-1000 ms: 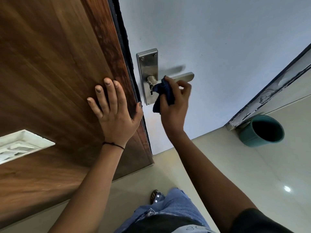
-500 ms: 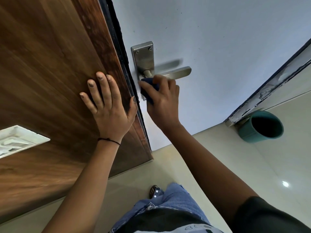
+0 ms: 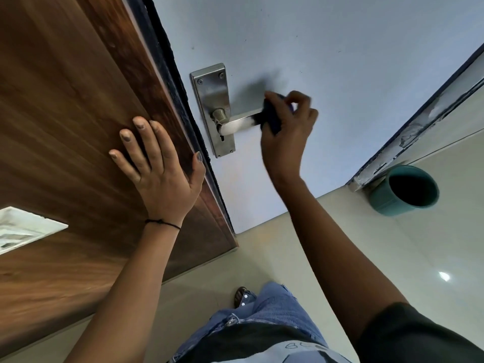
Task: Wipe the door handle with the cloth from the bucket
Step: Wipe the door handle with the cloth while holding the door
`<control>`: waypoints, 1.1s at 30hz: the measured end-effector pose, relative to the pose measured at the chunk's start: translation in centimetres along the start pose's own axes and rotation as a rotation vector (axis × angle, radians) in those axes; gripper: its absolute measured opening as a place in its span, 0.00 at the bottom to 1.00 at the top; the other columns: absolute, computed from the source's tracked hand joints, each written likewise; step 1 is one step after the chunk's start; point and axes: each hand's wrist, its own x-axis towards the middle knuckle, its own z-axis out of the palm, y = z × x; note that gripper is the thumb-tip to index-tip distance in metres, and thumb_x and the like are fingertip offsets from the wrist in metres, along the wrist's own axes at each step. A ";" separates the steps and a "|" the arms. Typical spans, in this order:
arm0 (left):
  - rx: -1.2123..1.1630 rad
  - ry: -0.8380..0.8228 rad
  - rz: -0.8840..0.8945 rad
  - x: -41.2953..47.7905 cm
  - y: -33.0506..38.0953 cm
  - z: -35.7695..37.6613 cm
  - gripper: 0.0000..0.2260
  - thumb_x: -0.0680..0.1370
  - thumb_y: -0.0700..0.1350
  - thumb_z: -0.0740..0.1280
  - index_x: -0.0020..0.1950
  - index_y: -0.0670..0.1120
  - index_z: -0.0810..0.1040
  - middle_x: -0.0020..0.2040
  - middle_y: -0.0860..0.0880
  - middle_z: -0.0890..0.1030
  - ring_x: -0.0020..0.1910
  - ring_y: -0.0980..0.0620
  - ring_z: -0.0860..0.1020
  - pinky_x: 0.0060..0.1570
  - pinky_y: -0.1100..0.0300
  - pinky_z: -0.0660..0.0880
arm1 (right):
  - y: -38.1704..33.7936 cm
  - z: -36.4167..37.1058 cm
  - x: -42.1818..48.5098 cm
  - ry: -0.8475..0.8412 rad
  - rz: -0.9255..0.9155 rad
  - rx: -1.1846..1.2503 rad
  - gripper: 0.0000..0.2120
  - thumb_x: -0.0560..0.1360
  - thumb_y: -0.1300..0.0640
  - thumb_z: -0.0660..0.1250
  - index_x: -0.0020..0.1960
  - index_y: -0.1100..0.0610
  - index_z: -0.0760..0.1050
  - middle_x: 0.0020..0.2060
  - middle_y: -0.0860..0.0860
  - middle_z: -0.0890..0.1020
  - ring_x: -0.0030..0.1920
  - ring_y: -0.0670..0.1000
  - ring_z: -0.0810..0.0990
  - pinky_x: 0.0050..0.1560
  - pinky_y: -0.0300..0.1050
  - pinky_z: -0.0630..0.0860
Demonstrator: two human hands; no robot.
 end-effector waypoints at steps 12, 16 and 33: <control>0.003 -0.002 -0.002 0.0 0.0 0.0 0.34 0.77 0.57 0.57 0.74 0.37 0.51 0.69 0.35 0.57 0.67 0.33 0.56 0.73 0.48 0.35 | 1.1 -0.2 1.7 -0.036 0.124 0.036 0.20 0.71 0.67 0.61 0.60 0.56 0.79 0.59 0.57 0.74 0.54 0.61 0.72 0.48 0.57 0.76; 0.008 -0.004 -0.009 0.1 0.1 0.0 0.33 0.77 0.57 0.56 0.73 0.37 0.50 0.69 0.35 0.57 0.67 0.33 0.55 0.73 0.49 0.34 | 0.6 0.1 0.6 -0.032 0.582 0.522 0.25 0.72 0.68 0.58 0.67 0.55 0.73 0.57 0.49 0.71 0.57 0.50 0.76 0.62 0.42 0.74; -0.046 -0.012 0.010 0.1 -0.1 -0.5 0.33 0.78 0.55 0.58 0.74 0.36 0.51 0.70 0.36 0.57 0.68 0.33 0.56 0.73 0.49 0.34 | -3.5 2.5 -3.1 -0.204 1.268 1.491 0.15 0.76 0.74 0.51 0.50 0.63 0.74 0.46 0.58 0.77 0.47 0.57 0.78 0.60 0.51 0.77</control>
